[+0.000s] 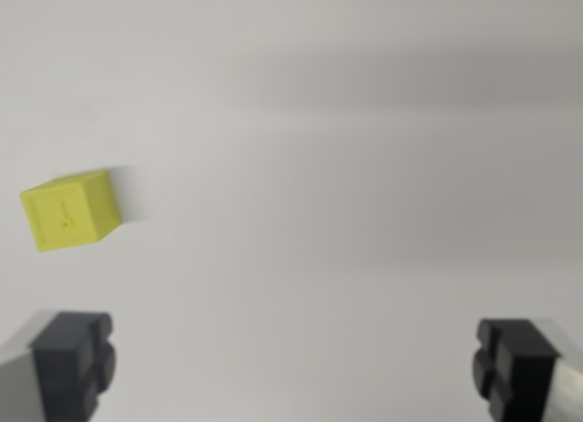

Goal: Pick yellow cube

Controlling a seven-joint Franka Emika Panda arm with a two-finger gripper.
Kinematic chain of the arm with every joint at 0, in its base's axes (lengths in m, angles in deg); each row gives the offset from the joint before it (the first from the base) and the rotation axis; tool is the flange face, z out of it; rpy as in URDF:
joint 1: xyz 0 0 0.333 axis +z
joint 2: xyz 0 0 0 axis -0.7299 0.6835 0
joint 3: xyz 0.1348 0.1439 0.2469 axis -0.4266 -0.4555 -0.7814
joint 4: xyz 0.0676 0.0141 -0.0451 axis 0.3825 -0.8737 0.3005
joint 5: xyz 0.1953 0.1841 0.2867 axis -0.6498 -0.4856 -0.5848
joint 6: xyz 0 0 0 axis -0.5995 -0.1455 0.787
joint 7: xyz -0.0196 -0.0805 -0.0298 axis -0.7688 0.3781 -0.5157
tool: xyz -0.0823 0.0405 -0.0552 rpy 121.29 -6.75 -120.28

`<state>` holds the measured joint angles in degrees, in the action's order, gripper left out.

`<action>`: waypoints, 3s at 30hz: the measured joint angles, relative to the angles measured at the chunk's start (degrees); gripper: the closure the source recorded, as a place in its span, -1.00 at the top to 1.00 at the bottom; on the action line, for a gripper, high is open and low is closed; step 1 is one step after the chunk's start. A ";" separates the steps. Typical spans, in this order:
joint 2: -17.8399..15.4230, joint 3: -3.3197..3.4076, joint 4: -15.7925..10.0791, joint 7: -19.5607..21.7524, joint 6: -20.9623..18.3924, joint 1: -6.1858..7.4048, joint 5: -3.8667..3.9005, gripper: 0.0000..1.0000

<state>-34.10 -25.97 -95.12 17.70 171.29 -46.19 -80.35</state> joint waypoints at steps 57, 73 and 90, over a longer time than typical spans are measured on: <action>6.80 -0.04 -10.55 2.27 16.02 8.67 -0.93 1.00; 10.72 -0.04 -11.82 2.87 20.82 11.52 -1.56 1.00; 15.46 -0.05 -12.11 3.31 25.45 14.49 -2.42 1.00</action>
<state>-18.64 -26.02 -107.22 21.01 196.74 -31.71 -82.77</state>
